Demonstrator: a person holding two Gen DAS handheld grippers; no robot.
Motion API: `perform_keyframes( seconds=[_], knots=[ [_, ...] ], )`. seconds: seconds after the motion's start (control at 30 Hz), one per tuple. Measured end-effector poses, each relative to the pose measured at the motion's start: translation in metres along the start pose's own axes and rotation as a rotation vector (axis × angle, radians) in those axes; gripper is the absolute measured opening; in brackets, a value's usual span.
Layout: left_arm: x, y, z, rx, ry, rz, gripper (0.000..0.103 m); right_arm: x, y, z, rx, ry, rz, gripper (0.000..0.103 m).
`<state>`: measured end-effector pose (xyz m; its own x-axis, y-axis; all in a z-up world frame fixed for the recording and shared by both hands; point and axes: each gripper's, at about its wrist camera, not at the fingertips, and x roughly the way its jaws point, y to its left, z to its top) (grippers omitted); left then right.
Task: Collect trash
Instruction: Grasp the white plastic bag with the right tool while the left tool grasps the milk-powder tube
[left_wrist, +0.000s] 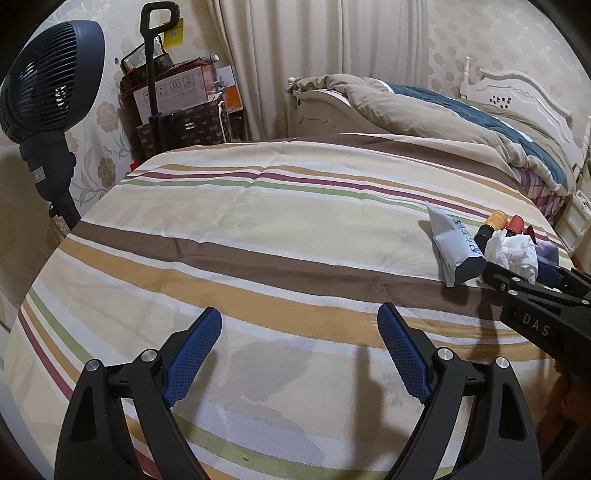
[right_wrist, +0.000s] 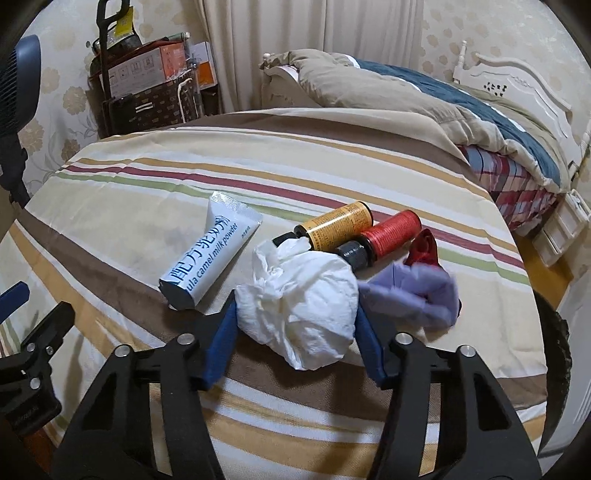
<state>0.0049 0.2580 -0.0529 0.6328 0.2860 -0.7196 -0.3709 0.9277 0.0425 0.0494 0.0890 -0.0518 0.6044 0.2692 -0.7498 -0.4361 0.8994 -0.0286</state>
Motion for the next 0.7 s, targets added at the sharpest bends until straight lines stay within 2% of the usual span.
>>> perform_keyframes(
  seconds=[0.27, 0.7],
  knots=[
    [0.002, -0.013, 0.003, 0.022, -0.007, -0.015, 0.086, -0.009, -0.006, -0.010, -0.001, -0.002, 0.014, 0.046],
    [0.004, -0.055, 0.008, 0.082, -0.009, -0.059, 0.086, -0.011, -0.041, -0.014, 0.060, -0.003, -0.013, 0.044]
  ],
)
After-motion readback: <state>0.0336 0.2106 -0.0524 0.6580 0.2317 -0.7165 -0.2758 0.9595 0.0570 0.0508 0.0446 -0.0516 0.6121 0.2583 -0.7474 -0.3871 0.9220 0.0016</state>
